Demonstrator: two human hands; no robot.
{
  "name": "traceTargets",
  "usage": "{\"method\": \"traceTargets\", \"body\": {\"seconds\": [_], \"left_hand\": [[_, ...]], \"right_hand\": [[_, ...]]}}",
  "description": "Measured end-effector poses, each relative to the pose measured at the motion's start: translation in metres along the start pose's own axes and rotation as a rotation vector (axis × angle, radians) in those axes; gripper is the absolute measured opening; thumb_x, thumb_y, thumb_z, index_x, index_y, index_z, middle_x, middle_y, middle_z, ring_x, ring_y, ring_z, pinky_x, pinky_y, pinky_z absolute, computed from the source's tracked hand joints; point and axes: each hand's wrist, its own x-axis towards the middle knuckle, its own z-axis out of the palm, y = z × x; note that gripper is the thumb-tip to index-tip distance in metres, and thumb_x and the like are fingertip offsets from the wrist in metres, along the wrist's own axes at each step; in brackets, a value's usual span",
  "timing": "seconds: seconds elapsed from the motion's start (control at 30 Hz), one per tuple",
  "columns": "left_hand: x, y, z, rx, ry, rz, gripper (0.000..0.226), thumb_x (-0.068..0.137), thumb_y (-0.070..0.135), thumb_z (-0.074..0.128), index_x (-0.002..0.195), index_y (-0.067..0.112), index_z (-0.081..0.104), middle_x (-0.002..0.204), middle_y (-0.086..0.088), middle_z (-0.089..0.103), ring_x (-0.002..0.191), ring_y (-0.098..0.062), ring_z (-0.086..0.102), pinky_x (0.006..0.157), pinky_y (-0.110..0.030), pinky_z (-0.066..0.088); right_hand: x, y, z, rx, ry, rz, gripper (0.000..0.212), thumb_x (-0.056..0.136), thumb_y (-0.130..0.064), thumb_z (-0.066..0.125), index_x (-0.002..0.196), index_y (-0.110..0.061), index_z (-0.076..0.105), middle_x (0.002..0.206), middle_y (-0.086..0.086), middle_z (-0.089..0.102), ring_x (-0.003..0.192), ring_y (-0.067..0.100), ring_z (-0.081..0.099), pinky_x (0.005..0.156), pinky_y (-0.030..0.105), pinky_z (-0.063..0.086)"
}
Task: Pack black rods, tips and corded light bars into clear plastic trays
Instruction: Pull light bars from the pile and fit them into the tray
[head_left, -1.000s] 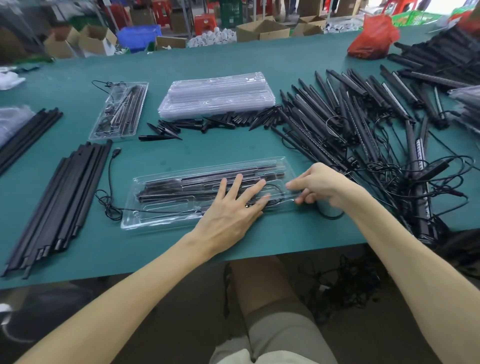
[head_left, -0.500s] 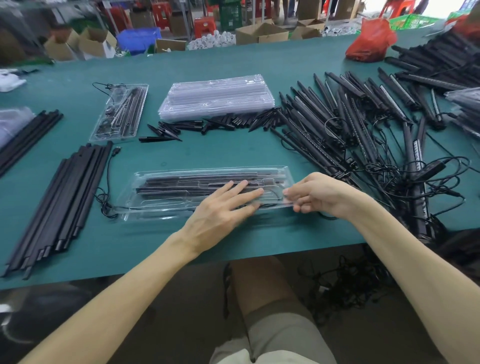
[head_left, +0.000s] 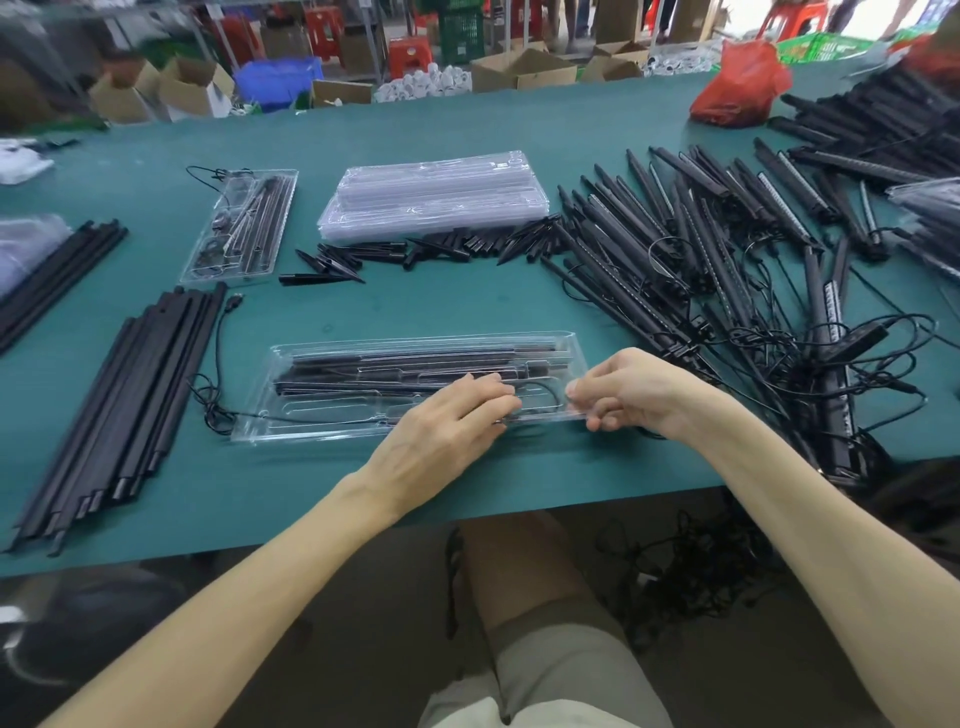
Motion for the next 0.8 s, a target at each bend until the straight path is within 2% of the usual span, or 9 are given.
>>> {"method": "traceTargets", "body": {"seconds": [0.1,0.2,0.3,0.57,0.67,0.8], "left_hand": [[-0.0007,0.0025,0.0027,-0.002,0.024,-0.028,0.025,0.101,0.011,0.061,0.124,0.002,0.067,0.127,-0.01,0.064,0.123,-0.025,0.06,0.109,-0.041,0.046],[-0.0008,0.0045,0.0035,-0.03,0.043,-0.068,0.025,0.099,0.01,0.063,0.122,0.002,0.067,0.127,-0.01,0.065,0.121,-0.026,0.061,0.105,-0.04,0.048],[-0.0004,0.0052,0.0035,-0.055,0.055,-0.089,0.025,0.099,0.01,0.064,0.123,0.002,0.067,0.128,-0.01,0.064,0.122,-0.026,0.06,0.106,-0.041,0.048],[-0.0014,0.0032,0.0048,-0.119,0.067,-0.115,0.026,0.098,0.008,0.064,0.123,0.002,0.066,0.129,-0.009,0.063,0.126,-0.023,0.058,0.109,-0.041,0.046],[-0.0019,0.0027,0.0067,-0.097,0.055,-0.1,0.025,0.098,0.008,0.065,0.123,0.002,0.067,0.128,-0.01,0.064,0.125,-0.025,0.058,0.11,-0.042,0.044],[-0.0008,0.0036,0.0067,-0.098,0.036,-0.115,0.025,0.097,0.008,0.066,0.122,0.001,0.067,0.128,-0.01,0.064,0.125,-0.026,0.058,0.109,-0.044,0.045]], "right_hand": [[-0.0008,0.0,0.0013,0.004,0.015,-0.002,0.02,0.089,-0.011,0.074,0.094,0.008,0.069,0.063,0.008,0.067,0.056,0.016,0.064,0.049,0.021,0.048],[-0.0018,0.0001,0.003,0.008,0.027,0.008,0.021,0.089,-0.012,0.073,0.095,0.007,0.069,0.059,0.003,0.066,0.055,0.014,0.062,0.053,0.023,0.05],[-0.0034,-0.0019,0.0038,0.069,0.034,0.049,0.019,0.089,-0.013,0.073,0.093,0.005,0.067,0.056,0.001,0.061,0.052,0.013,0.059,0.047,0.021,0.047],[-0.0049,-0.0015,0.0034,0.127,0.011,0.065,0.026,0.085,-0.011,0.076,0.104,0.006,0.071,0.071,0.005,0.057,0.053,0.013,0.057,0.043,0.02,0.043],[-0.0039,0.0014,0.0057,0.112,0.044,0.05,0.026,0.086,-0.013,0.076,0.103,0.006,0.072,0.071,0.006,0.062,0.055,0.015,0.064,0.043,0.02,0.046],[-0.0051,0.0027,0.0076,0.107,0.044,0.031,0.022,0.09,-0.012,0.073,0.102,0.006,0.071,0.078,0.01,0.071,0.069,0.026,0.075,0.048,0.023,0.053]]}}
